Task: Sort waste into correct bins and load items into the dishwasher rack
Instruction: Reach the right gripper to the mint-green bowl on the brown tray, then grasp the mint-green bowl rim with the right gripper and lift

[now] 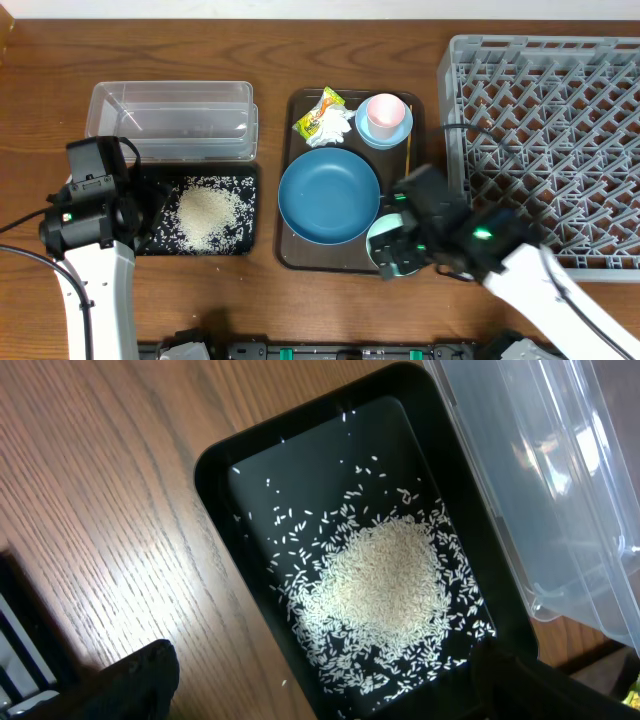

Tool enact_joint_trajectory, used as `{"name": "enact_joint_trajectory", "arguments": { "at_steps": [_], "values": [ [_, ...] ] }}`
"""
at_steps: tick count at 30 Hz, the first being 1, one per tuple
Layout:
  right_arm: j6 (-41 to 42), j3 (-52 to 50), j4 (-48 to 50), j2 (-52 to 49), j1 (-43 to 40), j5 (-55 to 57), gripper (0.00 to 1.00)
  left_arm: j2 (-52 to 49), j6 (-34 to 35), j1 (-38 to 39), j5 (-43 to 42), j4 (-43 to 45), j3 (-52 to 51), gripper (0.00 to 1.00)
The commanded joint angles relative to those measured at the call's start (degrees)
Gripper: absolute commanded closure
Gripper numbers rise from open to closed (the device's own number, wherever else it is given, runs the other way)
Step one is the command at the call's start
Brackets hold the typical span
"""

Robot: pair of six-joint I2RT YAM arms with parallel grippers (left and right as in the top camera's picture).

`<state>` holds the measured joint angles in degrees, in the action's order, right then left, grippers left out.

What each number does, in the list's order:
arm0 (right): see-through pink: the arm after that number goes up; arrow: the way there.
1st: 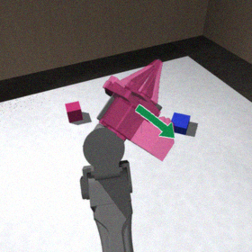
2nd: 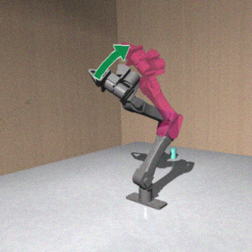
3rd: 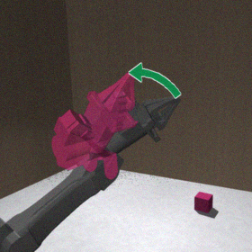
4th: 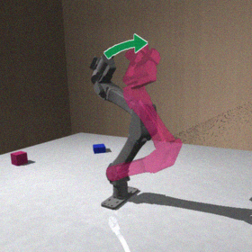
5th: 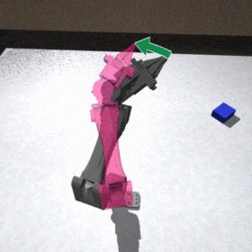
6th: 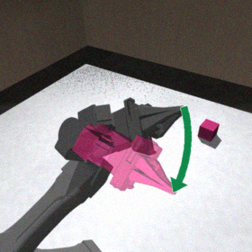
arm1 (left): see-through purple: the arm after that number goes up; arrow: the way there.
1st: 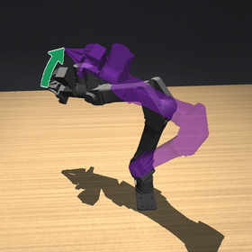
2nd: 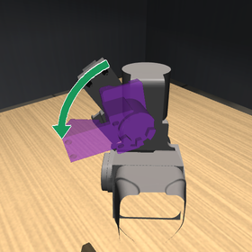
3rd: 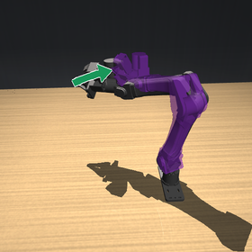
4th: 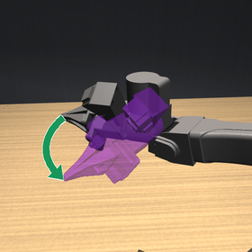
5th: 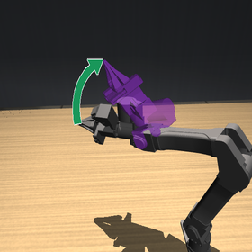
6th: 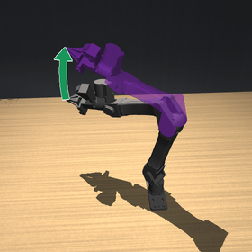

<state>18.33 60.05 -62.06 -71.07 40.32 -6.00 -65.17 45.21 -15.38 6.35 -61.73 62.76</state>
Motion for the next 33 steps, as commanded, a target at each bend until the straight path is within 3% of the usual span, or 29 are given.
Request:
{"name": "enact_joint_trajectory", "arguments": {
  "at_steps": [1, 5, 6, 8, 9, 16, 24, 26, 28, 33],
  "values": [
    [1.4, 0.7, 1.1, -5.2, 3.9, 7.1, 0.01, -0.1, 0.5, -0.3, 0.5, -0.4, 1.0, 0.04],
    [1.4, 0.7, 2.6, -12.1, 4.5, 7.5, 0.01, -0.1, 0.5, -0.3, 0.5, -0.4, 1.0, 0.04],
    [1.4, 0.7, 3.0, -13.9, 4.5, 7.5, 0.07, -0.1, 0.5, -0.3, 0.5, -0.4, 1.0, 0.04],
    [1.6, 0.7, 4.0, -17.5, 4.5, 7.5, 0.35, -0.1, 0.5, -0.3, 0.5, -0.4, 1.0, 0.04],
    [2.6, 0.7, 4.2, -18.9, 4.5, 7.5, 0.38, -0.1, 0.5, -0.3, 0.5, -0.4, 1.0, 0.04],
    [5.4, 0.7, 7.4, -26.5, 4.9, 6.5, 0.35, -0.1, 0.5, -0.3, 0.5, -0.4, 1.0, 0.04],
    [5.8, 0.5, 11.2, -27.5, 8.2, 5.6, 0.35, -0.1, 0.5, -0.3, 0.5, -0.4, 1.0, 0.04],
    [7.3, 0.5, 11.4, -27.5, 8.7, 6.7, 0.41, -0.1, 0.5, -0.3, 0.5, -0.4, 1.0, 0.04],
    [8.5, 0.5, 11.3, -27.5, 9.0, 7.7, 0.53, -0.1, 0.5, -0.3, 0.5, -0.4, 1.0, 0.04],
    [8.5, 0.5, 11.3, -27.5, 9.0, 7.7, 0.57, -0.1, 0.5, -0.3, 0.5, -0.4, 1.0, 0.04]
  ]
}}
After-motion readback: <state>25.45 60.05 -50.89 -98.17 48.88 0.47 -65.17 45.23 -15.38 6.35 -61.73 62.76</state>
